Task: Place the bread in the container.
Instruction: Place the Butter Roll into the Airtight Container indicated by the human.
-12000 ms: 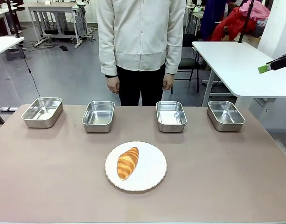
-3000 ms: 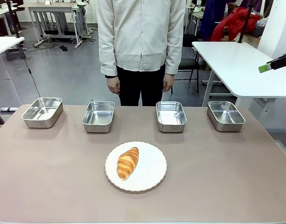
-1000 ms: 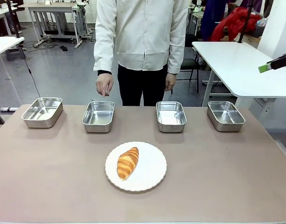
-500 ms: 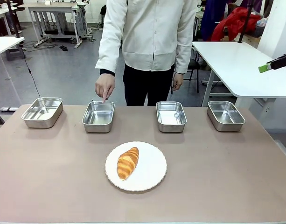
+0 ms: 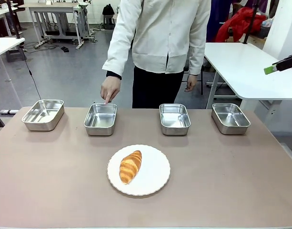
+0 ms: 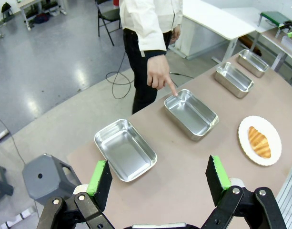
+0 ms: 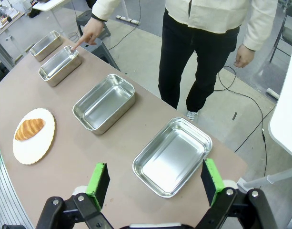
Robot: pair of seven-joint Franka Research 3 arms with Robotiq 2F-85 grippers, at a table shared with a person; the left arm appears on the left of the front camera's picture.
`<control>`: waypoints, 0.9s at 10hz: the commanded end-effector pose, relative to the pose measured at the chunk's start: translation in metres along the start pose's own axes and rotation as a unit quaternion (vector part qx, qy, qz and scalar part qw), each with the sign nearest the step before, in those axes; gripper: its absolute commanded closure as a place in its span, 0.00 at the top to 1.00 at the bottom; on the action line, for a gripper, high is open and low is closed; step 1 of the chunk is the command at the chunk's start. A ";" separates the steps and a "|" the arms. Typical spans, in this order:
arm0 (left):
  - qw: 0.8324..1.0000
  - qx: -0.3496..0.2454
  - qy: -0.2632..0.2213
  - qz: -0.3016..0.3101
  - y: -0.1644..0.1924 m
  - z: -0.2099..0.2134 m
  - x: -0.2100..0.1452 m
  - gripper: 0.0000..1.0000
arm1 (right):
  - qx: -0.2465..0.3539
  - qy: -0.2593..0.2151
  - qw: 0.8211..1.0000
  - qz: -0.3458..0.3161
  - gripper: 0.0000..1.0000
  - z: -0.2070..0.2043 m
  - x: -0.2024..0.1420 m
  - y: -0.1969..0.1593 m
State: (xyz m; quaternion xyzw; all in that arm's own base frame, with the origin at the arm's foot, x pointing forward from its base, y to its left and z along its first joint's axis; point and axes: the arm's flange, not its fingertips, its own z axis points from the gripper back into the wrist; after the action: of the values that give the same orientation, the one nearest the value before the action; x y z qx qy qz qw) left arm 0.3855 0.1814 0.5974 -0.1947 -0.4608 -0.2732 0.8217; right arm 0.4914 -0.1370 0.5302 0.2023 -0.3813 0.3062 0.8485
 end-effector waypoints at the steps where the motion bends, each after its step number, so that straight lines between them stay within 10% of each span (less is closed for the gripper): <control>1: 1.000 0.000 -0.001 0.000 0.000 0.001 0.000 1.00 | 0.001 -0.002 1.000 0.001 1.00 0.000 0.001 0.001; 9: 1.000 0.000 -0.001 0.000 0.000 0.001 0.000 1.00 | 0.001 -0.002 1.000 0.001 1.00 0.000 0.001 0.001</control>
State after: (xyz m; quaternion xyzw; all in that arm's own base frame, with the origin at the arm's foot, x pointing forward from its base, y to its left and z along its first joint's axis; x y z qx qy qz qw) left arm 0.3855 0.1814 0.5974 -0.1947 -0.4608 -0.2732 0.8217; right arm 0.4914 -0.1370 0.5302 0.2023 -0.3813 0.3062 0.8485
